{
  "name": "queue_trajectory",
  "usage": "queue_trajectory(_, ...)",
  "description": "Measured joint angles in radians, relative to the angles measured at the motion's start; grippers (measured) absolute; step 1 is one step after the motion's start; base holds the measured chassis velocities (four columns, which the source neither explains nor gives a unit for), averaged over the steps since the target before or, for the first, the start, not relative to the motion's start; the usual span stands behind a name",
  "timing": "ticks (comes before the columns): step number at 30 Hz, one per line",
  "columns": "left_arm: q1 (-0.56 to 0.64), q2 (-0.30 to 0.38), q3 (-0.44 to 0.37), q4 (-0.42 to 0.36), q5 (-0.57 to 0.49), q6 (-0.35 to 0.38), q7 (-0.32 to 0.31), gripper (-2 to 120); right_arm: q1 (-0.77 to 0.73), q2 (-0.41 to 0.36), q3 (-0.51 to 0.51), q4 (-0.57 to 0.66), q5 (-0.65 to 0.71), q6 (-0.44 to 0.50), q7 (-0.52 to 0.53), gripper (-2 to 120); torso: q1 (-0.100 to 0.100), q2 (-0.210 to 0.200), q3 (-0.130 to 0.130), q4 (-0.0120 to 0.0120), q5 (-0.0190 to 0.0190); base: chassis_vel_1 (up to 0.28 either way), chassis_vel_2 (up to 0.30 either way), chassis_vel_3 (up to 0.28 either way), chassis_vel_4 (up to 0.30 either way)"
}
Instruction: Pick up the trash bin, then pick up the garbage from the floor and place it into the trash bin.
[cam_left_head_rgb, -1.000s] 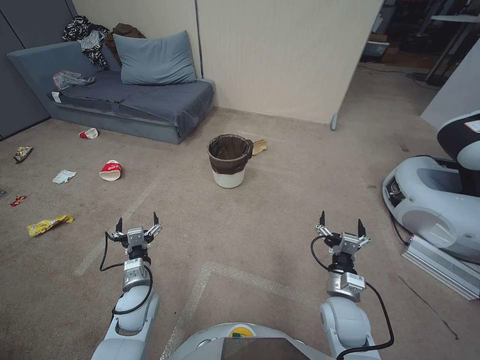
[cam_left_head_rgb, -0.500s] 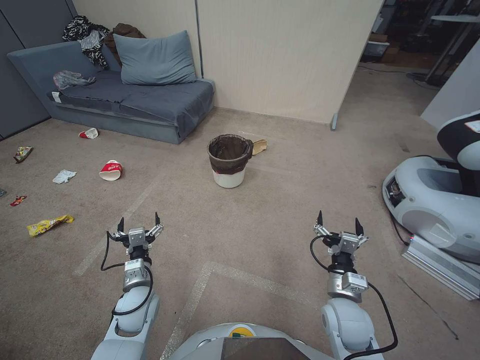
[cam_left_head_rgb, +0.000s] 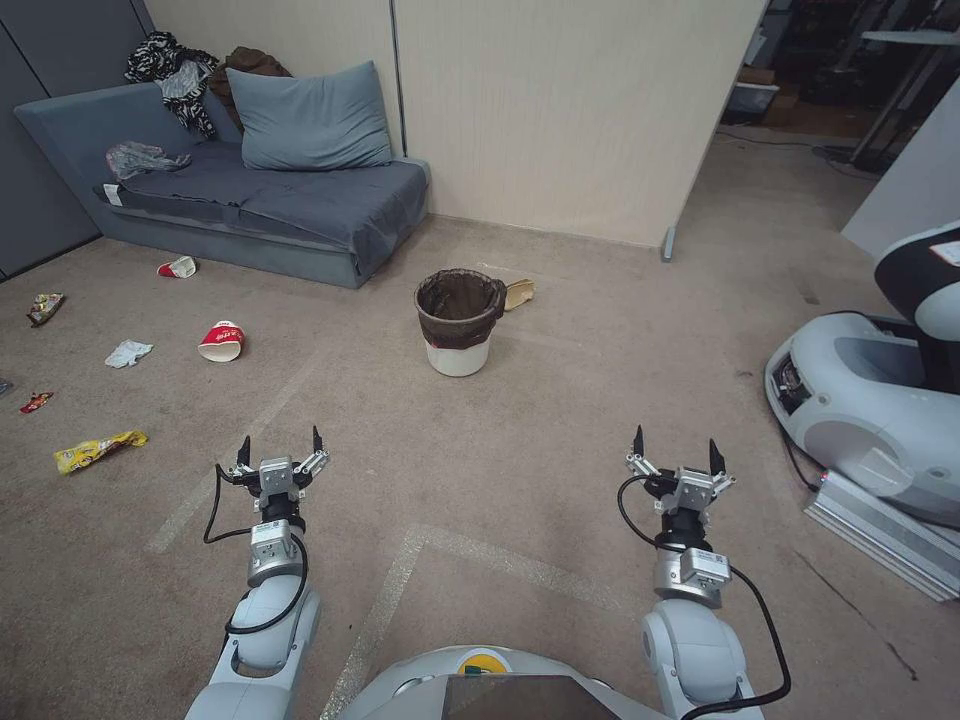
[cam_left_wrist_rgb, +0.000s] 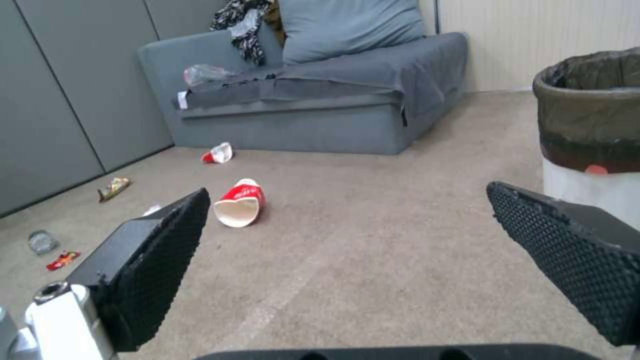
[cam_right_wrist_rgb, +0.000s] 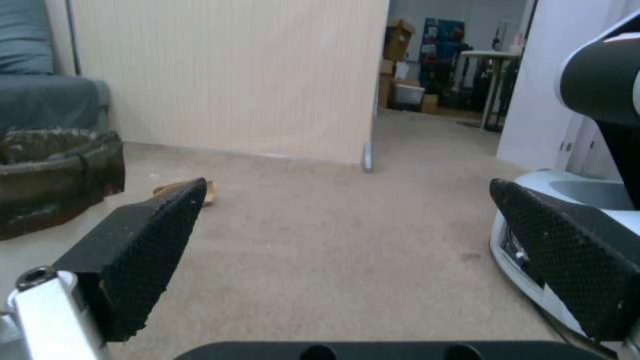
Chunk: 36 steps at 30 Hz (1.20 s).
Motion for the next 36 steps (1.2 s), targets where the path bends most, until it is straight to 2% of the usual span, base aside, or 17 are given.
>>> queue_trajectory(36, 0.003, -0.008, -0.001, -0.001, 0.007, -0.005, 0.000, 100, 0.008, 0.003, -0.003, -0.007, -0.010, 0.002, 0.002, 100, 0.000, 0.000, 0.000, 0.0000, -0.0001, -0.131, 0.127, 0.124, -0.123)
